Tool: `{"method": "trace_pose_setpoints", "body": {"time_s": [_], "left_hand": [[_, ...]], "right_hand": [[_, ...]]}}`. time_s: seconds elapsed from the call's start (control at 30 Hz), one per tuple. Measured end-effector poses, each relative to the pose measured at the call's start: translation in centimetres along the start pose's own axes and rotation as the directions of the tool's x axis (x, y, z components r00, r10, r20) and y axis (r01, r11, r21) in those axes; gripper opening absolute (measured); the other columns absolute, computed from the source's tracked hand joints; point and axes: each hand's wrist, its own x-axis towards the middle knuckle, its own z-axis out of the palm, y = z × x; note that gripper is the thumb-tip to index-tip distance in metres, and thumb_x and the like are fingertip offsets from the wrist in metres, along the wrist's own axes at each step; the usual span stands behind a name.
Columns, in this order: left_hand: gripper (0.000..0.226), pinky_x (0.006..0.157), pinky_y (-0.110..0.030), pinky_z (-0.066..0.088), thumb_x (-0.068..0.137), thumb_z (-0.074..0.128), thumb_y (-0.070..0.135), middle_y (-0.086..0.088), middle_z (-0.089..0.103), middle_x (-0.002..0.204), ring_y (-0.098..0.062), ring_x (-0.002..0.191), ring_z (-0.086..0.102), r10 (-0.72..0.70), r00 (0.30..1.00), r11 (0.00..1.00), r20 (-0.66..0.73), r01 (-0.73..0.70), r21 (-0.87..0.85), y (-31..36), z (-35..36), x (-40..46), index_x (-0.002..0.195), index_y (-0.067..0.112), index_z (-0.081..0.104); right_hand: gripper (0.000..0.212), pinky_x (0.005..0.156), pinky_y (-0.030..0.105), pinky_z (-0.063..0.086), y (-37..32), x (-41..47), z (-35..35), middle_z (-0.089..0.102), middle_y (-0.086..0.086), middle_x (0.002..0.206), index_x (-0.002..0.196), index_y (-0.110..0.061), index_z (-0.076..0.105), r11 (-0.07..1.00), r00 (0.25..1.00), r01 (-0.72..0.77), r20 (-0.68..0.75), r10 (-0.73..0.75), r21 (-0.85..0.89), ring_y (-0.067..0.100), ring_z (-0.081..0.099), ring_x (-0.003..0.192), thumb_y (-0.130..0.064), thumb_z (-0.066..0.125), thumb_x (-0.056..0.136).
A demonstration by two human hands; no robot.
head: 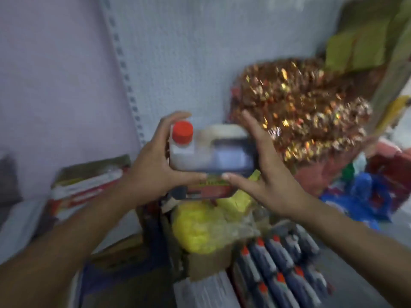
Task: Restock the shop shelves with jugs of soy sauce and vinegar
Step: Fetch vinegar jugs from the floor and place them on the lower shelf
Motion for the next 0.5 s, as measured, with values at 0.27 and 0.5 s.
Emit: {"method": "trace_pose_setpoints", "body": {"time_s": [0.27,0.5], "left_hand": [[0.106,0.084,-0.025,0.059,0.066,0.091,0.033,0.027,0.062,0.127,-0.003,0.107,0.068,0.074,0.93,0.984,-0.359,-0.01,0.178,16.3,-20.9,-4.8,0.15,0.056,0.03],[0.109,0.083,-0.02,0.058,0.07,0.091,0.026,0.028,0.057,0.137,0.005,0.117,0.062,0.046,0.827,0.971,-0.56,0.093,0.218,16.7,-32.2,-11.7,0.15,0.062,0.027]], "right_hand": [[0.085,0.117,0.022,0.032,-19.7,17.1,0.9,0.044,-0.005,0.147,0.156,-0.041,0.03,0.906,0.939,0.332,0.001,-0.344,0.262,0.01,0.043,0.14,-0.043,0.078,0.086],[0.082,0.115,0.034,0.042,-28.6,25.1,11.7,0.041,-0.008,0.154,0.156,-0.038,0.034,0.783,0.876,0.384,0.073,-0.476,0.49,0.013,0.044,0.142,-0.039,0.08,0.088]]}}
